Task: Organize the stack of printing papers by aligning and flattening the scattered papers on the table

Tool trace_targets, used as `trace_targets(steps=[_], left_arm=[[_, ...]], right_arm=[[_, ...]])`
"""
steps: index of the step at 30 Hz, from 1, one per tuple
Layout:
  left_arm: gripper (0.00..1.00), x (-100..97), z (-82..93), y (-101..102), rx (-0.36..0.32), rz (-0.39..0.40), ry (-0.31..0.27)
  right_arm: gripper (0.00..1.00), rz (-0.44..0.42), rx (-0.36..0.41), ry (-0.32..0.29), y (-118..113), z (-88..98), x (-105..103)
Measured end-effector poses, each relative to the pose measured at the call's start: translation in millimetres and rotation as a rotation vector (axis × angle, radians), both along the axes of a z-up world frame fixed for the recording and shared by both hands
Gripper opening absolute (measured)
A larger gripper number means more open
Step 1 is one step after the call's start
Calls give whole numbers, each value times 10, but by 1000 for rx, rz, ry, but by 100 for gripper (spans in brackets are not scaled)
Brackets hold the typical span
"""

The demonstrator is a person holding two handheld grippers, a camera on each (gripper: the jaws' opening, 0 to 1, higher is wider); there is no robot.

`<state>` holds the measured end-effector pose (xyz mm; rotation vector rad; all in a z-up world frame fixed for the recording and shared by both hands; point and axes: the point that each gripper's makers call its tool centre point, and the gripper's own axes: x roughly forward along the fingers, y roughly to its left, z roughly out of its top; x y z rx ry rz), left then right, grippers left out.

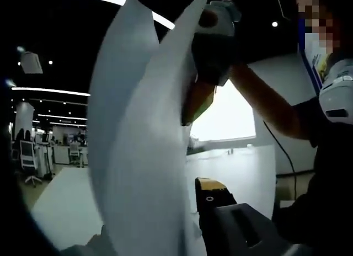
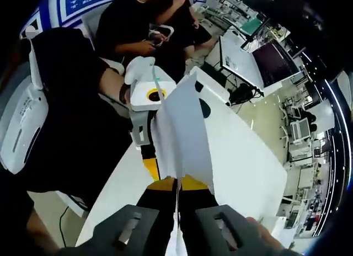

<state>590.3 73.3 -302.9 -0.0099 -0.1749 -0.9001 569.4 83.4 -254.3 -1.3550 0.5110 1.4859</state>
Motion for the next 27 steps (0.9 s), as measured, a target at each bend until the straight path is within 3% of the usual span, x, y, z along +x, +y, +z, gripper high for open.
trace_targets(steps=[4,13,27], left_arm=[[7,11,-10,11,11,11,-8],[6,17,4,21,-6,17,-4],[6,18,-3,17,-9,16,1]], right_arm=[[0,2,1,0,7,-4,-4],[1,19,23,-15,11,56,9],[12,58,160,-80,39,373,61]])
